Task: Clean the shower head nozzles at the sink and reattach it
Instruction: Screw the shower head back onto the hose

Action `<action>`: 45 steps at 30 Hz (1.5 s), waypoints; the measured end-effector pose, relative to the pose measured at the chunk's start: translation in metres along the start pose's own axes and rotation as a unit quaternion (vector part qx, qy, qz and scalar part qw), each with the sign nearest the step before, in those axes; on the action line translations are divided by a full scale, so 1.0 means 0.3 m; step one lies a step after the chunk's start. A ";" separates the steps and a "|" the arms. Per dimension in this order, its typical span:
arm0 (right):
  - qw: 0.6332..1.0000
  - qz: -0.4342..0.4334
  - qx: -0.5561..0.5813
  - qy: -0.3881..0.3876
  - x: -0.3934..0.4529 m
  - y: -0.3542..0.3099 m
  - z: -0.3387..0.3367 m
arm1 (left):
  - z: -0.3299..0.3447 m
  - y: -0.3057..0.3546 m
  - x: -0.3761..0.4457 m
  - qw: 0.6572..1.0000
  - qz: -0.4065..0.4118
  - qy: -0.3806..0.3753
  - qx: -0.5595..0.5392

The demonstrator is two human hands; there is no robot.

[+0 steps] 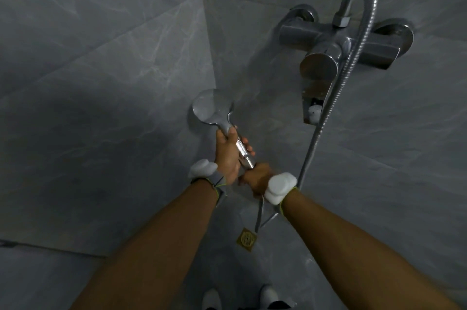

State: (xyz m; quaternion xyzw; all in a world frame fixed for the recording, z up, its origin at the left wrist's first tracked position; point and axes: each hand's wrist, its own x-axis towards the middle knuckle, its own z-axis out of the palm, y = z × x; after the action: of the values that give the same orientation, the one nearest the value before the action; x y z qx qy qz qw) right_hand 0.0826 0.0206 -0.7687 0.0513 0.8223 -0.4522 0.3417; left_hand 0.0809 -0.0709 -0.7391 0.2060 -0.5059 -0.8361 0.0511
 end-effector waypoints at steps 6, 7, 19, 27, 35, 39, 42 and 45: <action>0.987 0.010 0.133 -0.085 0.000 0.020 -0.014 | -0.013 -0.002 -0.008 1.000 0.024 -0.012 0.011; 0.998 -0.009 0.068 0.007 0.000 0.021 -0.004 | -0.004 -0.010 -0.008 0.999 0.030 -0.001 0.013; 0.973 0.112 0.138 -0.146 -0.011 0.003 0.006 | -0.018 0.005 -0.024 0.996 -0.042 -0.065 -0.036; 0.947 0.102 0.200 -0.229 -0.020 0.056 -0.034 | -0.004 -0.007 -0.024 0.987 -0.095 -0.121 -0.036; 0.979 -0.078 0.154 -0.106 -0.016 0.049 -0.072 | -0.003 -0.073 -0.018 0.986 -0.044 -0.061 0.148; 0.987 -0.086 0.118 -0.073 -0.034 0.022 -0.076 | -0.034 -0.139 -0.056 0.991 -0.050 -0.005 0.126; 0.986 -0.117 0.101 -0.055 -0.062 0.031 -0.062 | -0.040 -0.143 -0.118 0.996 -0.063 0.010 0.068; 0.983 -0.142 0.117 -0.009 -0.098 0.054 -0.040 | -0.048 -0.130 -0.191 0.994 -0.085 -0.016 0.073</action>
State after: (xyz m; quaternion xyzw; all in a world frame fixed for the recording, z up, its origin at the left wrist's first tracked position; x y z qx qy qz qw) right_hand 0.1053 0.0460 -0.7582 -0.0302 0.7597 -0.5894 0.2732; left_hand 0.1435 -0.0472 -0.7621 0.2381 -0.5467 -0.8016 -0.0438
